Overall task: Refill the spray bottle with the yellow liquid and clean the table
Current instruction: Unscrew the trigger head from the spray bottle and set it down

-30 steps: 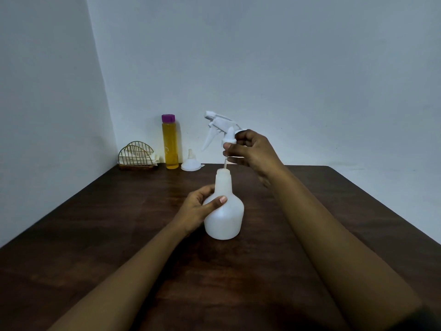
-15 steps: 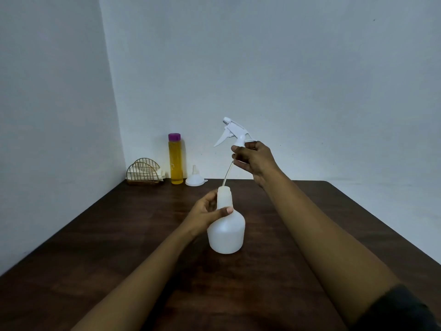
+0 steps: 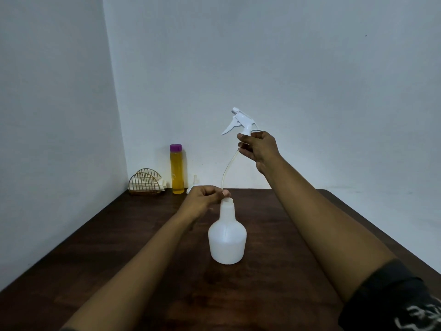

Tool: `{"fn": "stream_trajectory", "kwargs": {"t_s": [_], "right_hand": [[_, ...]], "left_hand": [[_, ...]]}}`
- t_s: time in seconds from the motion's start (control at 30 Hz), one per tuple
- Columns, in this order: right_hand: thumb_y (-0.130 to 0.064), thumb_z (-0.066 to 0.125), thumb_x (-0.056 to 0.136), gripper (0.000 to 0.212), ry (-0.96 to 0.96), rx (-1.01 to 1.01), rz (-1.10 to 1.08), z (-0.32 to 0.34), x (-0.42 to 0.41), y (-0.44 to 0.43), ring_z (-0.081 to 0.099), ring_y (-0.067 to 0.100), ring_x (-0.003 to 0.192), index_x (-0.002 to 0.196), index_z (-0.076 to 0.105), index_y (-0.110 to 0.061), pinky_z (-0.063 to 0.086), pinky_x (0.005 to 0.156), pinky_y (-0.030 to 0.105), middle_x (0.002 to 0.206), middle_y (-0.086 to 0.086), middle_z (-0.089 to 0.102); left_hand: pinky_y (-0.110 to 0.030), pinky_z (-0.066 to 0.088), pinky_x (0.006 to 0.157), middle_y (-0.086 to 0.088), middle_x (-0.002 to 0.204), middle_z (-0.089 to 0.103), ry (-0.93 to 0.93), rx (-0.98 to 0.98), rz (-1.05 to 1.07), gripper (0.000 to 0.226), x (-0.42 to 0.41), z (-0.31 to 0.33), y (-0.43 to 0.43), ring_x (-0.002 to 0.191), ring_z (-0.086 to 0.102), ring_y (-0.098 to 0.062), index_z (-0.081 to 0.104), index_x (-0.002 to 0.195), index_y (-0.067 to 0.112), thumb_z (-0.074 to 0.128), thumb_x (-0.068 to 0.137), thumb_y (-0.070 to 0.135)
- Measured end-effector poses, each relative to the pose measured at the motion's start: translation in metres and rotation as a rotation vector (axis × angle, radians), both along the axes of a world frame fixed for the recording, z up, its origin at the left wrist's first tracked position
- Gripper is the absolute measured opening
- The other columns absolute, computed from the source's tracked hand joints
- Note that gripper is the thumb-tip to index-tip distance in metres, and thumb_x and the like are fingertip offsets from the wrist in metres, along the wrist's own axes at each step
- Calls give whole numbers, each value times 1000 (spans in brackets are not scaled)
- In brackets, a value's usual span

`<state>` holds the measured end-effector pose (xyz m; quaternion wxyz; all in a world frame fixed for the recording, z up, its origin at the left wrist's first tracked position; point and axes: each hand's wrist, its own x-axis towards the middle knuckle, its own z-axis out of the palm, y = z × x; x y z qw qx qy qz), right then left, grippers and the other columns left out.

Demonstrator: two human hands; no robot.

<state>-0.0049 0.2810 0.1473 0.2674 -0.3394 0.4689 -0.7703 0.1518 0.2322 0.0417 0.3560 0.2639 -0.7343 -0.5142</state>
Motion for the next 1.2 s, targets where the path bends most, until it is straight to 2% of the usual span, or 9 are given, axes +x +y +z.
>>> {"fn": "stream_trajectory", "kwargs": {"t_s": [0.1,0.2,0.3,0.43,0.53,0.63,1.0,1.13,1.2], "right_hand": [[0,72,78,36,-68,-20,-36,6,-9,-5,58,16,62,106,50,-4,59,63,25,78,9,57],[1,71,79,23,-144,-3,-40,1,-17,-7,57,16,60,98,57,-2,59,66,27,73,8,56],[0,68,82,10,-219,40,-15,-4,-25,-5,57,16,62,82,59,-5,59,65,26,68,6,53],[7,59,86,7,-466,5,125,-10,-36,3,51,18,63,83,57,1,58,51,27,72,11,51],[10,58,85,11,-582,-50,180,-17,-38,11,49,19,65,83,55,0,59,57,32,75,12,51],[7,61,85,10,-578,-32,155,-26,-38,18,54,19,71,81,55,0,55,65,36,77,13,52],[0,68,82,9,-500,24,38,-41,-45,19,60,21,69,81,59,0,58,64,32,77,13,55],[0,67,83,11,-463,29,2,-42,-47,15,59,18,67,87,58,1,60,63,31,74,10,52],[1,67,83,13,-426,34,-41,-41,-48,13,57,16,67,86,55,-3,60,74,29,72,8,47]], "left_hand": [[-45,50,92,-6,101,72,74,83,-4,13,-1,2,2,103,63,-22,74,87,15,65,84,25],[-41,51,92,-5,96,74,129,176,-26,13,-2,5,1,98,67,-19,74,86,14,65,85,22],[-31,56,83,-5,90,74,204,291,-55,14,-5,8,-2,85,71,-13,73,92,11,62,87,19],[-24,58,69,-4,80,75,295,367,-57,16,-7,13,-3,74,72,-12,71,94,7,62,87,18],[-22,56,60,-2,78,75,343,404,-35,15,-10,18,-2,69,71,-11,70,92,8,62,88,19],[-22,55,59,3,75,75,360,433,-20,14,-14,25,-3,64,71,-7,69,89,11,61,89,23],[-19,55,50,5,62,73,298,484,-14,16,-21,55,-5,56,69,-4,67,84,9,60,91,22],[-19,55,49,1,68,72,258,484,-2,17,-20,58,-10,55,69,-5,66,83,8,61,91,22],[-20,55,49,0,71,73,235,458,3,17,-19,54,-9,58,70,-6,68,84,8,63,89,23]]}}
